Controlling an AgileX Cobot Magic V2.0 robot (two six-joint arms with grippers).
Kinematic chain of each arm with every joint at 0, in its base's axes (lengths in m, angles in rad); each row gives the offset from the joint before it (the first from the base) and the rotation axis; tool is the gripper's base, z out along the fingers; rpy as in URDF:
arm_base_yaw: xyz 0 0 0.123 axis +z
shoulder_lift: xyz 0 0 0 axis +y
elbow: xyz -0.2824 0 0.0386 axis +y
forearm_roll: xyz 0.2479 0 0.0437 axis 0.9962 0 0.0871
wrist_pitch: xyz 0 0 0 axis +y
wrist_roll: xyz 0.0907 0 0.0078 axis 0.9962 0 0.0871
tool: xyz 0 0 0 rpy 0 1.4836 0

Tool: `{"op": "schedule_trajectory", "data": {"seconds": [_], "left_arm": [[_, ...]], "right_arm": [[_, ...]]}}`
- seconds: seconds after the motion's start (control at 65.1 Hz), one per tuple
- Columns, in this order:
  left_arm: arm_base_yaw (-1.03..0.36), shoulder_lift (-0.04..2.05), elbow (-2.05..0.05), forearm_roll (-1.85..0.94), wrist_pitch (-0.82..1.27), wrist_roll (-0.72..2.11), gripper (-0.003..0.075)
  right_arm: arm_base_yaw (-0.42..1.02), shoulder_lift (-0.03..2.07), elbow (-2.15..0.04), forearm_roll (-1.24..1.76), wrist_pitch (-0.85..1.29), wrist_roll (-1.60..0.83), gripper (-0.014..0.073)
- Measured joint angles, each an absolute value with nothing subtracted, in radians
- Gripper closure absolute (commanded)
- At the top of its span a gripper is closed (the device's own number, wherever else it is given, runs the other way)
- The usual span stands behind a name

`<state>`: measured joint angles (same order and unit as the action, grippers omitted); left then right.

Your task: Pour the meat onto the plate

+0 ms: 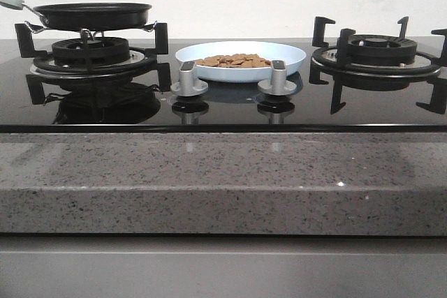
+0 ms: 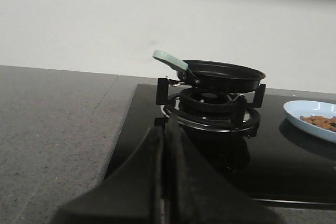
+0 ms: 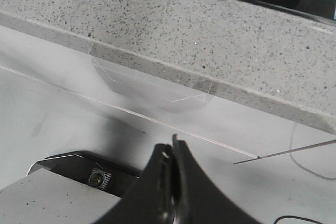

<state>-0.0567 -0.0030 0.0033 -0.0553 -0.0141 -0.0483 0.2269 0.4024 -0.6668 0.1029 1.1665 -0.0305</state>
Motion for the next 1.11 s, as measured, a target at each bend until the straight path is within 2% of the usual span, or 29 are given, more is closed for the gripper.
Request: {"op": "schedule_trajectory", "data": {"seconds": [1.106], "left_arm": [[-0.049, -0.003, 0.003, -0.055, 0.042, -0.048, 0.0741]], "right_arm": [[0.227, 0.392, -0.655, 0.083, 1.137, -0.032, 0.0663]]}}
